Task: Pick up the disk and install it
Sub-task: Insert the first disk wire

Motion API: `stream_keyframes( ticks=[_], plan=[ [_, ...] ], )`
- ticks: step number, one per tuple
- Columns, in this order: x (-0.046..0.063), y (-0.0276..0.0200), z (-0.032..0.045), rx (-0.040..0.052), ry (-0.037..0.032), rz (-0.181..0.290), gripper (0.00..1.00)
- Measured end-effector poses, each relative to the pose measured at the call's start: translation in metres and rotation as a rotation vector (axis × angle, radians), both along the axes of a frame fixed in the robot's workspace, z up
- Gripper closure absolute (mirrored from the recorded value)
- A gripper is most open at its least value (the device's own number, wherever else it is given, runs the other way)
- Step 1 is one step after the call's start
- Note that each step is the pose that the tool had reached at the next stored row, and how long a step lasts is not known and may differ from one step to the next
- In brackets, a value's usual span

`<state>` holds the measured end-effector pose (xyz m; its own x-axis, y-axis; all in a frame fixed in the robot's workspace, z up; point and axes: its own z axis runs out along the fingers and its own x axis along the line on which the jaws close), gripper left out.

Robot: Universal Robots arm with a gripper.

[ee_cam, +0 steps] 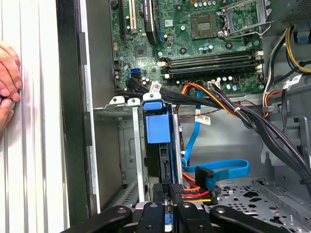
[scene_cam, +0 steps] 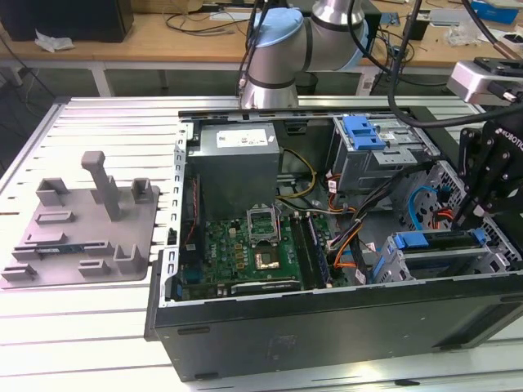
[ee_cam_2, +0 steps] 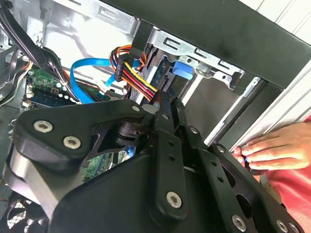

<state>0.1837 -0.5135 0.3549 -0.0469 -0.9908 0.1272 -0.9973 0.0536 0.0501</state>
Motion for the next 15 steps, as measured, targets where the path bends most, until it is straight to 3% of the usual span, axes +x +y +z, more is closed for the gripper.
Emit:
stream_keyframes(
  ticks=[5, 15],
  plan=[
    [0.0003, 0.0033, 0.0000, -0.0004, 0.0000, 0.000, 0.84],
    [0.0004, 0.0027, -0.0026, -0.0005, 0.0001, 0.000, 0.84]
  ],
)
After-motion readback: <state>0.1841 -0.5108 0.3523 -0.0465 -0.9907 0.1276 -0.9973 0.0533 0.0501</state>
